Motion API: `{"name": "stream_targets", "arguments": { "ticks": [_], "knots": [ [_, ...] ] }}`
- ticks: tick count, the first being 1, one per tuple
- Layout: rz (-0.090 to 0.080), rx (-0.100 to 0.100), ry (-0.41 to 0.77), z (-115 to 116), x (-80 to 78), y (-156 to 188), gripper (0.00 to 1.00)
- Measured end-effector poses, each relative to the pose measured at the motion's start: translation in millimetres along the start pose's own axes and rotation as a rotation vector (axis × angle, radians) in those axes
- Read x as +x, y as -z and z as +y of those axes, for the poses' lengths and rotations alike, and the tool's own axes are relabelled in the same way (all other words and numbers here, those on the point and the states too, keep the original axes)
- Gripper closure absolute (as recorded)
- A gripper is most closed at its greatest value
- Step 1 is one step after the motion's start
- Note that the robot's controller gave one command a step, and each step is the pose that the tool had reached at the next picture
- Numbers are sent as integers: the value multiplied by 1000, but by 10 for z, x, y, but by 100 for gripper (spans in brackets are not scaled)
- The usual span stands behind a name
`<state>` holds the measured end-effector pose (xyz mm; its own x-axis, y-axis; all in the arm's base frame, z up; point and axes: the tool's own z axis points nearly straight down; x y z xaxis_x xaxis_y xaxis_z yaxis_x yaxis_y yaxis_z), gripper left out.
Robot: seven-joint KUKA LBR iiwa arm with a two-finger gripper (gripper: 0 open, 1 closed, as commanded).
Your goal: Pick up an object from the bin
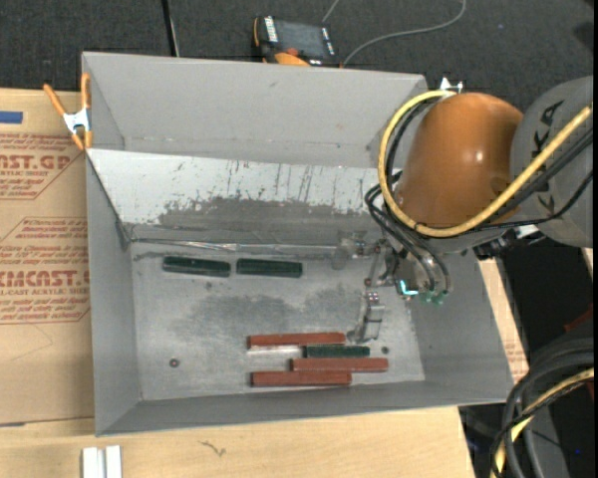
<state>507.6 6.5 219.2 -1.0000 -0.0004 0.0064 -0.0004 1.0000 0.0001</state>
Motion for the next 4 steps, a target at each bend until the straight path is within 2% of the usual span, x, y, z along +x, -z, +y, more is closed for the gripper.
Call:
{"name": "stream_targets", "arguments": {
  "ticks": [1,2,3,4],
  "knots": [
    [2,-1,-61,-272,133,-1387,0],
    [-5,-1,-60,-269,108,-1337,100],
    [-17,-1,-74,-243,-183,-51,100],
    [-1,-1,-55,-88,174,-491,100]
  ]
}}
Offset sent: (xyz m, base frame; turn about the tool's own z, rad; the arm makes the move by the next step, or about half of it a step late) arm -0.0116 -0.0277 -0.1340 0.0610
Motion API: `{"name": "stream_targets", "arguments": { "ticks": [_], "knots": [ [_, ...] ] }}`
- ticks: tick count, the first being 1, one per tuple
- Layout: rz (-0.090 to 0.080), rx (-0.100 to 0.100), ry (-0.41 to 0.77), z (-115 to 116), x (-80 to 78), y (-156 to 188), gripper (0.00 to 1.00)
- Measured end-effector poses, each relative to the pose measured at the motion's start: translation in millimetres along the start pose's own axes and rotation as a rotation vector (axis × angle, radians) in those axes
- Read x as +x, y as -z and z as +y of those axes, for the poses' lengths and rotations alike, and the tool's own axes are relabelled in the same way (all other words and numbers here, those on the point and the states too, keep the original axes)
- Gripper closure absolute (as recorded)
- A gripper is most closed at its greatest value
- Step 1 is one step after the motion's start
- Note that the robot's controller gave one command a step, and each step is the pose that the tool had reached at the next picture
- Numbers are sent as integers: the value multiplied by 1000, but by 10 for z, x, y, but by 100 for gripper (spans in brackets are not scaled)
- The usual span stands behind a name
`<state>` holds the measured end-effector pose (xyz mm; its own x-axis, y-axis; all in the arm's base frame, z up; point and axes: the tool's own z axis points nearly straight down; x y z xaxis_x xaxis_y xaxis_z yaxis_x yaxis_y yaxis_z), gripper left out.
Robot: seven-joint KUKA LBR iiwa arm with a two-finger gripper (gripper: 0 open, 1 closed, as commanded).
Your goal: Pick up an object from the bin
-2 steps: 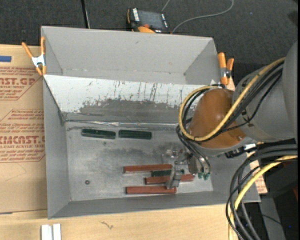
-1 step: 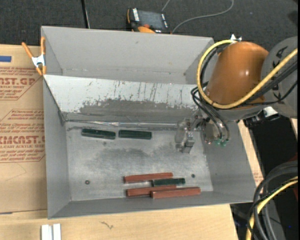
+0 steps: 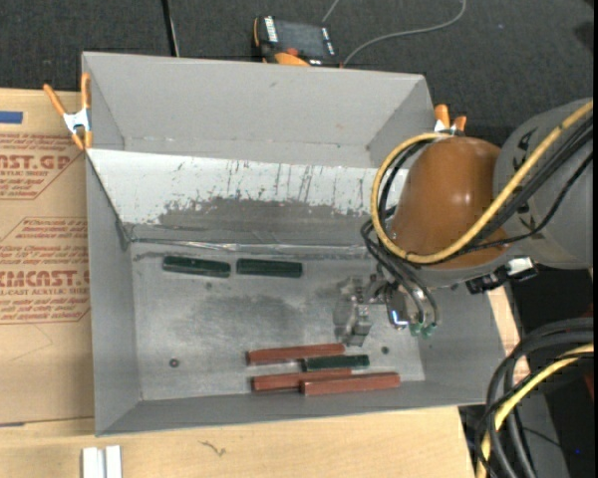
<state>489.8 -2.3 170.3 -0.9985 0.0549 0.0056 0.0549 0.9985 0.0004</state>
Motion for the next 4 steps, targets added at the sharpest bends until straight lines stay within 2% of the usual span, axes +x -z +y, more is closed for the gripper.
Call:
{"name": "stream_targets", "arguments": {
  "ticks": [1,2,3,4],
  "knots": [
    [-4,1,25,-73,-274,-410,100],
    [-6,0,25,-70,-269,-387,0],
    [-4,-3,79,722,-13,-1030,0],
    [-8,0,226,1004,-248,-887,0]
  ]
}}
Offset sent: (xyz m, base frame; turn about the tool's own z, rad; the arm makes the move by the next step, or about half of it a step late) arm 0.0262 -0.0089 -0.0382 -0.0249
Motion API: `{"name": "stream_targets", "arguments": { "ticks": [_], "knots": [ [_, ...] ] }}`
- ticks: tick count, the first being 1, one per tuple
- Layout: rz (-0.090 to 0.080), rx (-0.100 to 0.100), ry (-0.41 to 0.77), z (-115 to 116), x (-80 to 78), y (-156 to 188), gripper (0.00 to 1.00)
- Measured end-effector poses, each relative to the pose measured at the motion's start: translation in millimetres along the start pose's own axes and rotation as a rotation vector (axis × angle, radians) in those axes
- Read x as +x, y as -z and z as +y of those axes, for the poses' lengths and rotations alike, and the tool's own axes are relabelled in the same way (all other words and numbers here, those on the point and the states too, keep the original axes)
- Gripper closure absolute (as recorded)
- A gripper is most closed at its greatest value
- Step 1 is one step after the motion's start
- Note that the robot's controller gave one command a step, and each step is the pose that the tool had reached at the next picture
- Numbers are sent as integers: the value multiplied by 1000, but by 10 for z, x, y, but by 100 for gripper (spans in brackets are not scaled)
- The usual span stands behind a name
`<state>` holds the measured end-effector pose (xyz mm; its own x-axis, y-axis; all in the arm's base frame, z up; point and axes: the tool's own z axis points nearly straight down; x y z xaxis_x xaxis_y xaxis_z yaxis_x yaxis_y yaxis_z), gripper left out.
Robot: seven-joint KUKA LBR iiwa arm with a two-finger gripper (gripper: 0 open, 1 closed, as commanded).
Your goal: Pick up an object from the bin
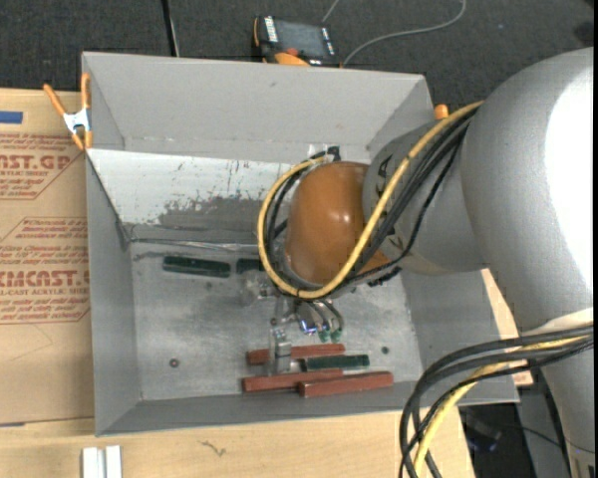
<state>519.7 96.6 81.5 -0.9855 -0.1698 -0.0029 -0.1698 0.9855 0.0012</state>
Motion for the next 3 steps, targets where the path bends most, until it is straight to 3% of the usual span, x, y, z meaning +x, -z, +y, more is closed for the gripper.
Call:
{"name": "stream_targets", "arguments": {
  "ticks": [1,2,3],
  "knots": [
    [0,1,-99,-517,449,-92,0],
    [0,1,-93,-501,439,-87,100],
    [-8,2,-68,-697,192,1695,100]
  ]
}}
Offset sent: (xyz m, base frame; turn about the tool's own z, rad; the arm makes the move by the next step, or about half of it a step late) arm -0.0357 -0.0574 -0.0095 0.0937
